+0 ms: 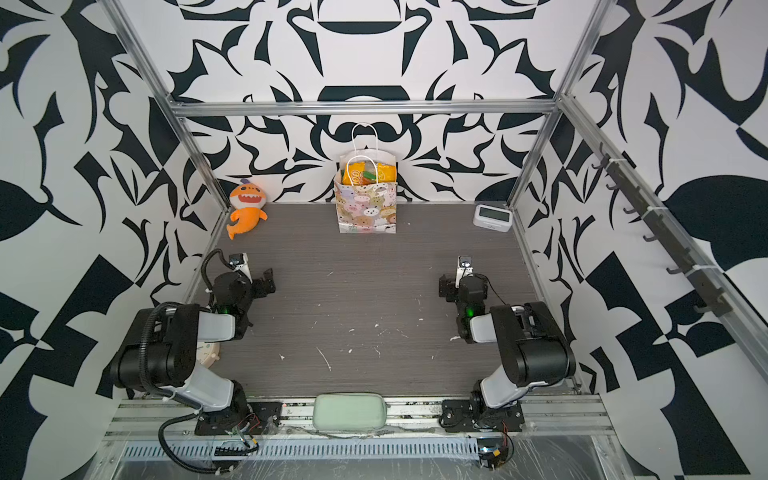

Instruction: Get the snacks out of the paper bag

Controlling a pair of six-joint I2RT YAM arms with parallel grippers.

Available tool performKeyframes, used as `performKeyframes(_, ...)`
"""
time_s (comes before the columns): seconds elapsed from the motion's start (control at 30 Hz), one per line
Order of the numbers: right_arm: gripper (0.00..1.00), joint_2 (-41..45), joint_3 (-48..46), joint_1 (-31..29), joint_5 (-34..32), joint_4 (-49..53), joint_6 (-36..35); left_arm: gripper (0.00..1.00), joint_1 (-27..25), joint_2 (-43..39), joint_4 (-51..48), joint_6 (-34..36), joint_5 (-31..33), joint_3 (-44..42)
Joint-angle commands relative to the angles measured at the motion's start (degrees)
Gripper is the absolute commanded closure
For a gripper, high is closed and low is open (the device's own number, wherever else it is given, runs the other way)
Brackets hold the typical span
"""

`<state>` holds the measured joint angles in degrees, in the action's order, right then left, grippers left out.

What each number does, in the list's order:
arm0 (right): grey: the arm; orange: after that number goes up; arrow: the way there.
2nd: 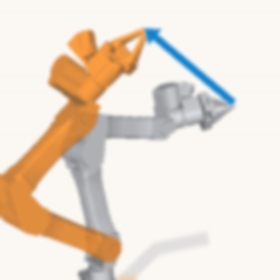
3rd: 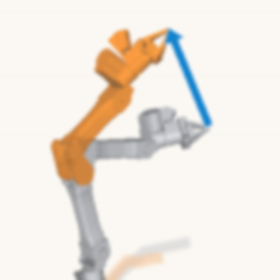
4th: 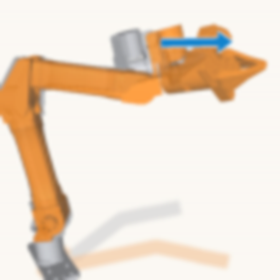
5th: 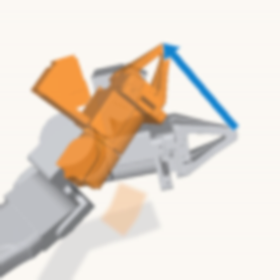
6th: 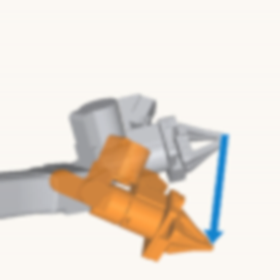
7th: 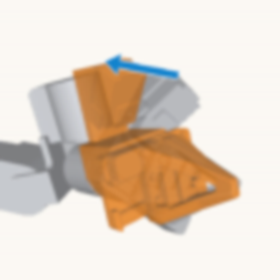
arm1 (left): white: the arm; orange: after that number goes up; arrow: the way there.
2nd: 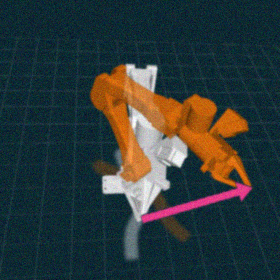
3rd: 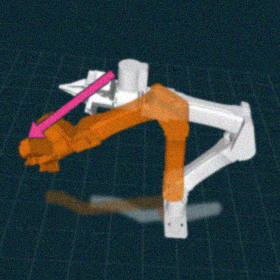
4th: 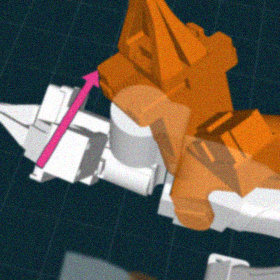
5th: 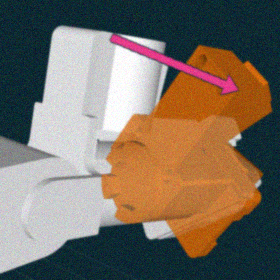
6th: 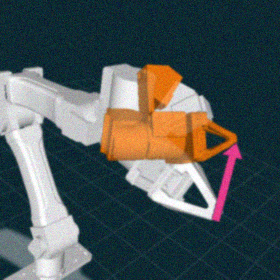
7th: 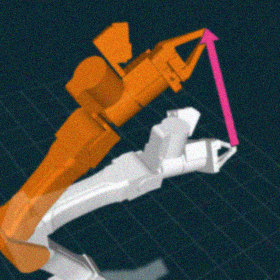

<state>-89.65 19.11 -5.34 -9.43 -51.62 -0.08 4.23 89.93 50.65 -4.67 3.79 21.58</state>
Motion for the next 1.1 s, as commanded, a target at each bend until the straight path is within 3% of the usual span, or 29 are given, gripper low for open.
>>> performKeyframes(0.0,0.0,0.27,1.11,-0.02,0.29,-1.43,-0.36,0.01,0.25,-1.07,-0.47,-0.5,-0.28,0.69)
performKeyframes(0.83,0.0,0.43,1.44,0.03,0.91,-0.77,-0.54,0.01,0.25,-1.06,-0.46,-0.42,-0.1,0.74)
performKeyframes(0.93,0.0,1.25,1.16,-0.01,-3.57,-1.09,0.64,0.01,0.25,-1.44,0.67,-0.75,0.42,0.25)
performKeyframes(1.0,0.0,6.62,2.9,-0.38,-6.55,6.75,1.49,0.01,-1.17,-6.05,-2.04,-0.26,2.15,0.5)
performKeyframes(1.07,0.01,15.15,9.33,-0.57,-8.19,25.81,5.6,0.01,-5.45,-15.95,-19.86,0.16,9.54,5.77)
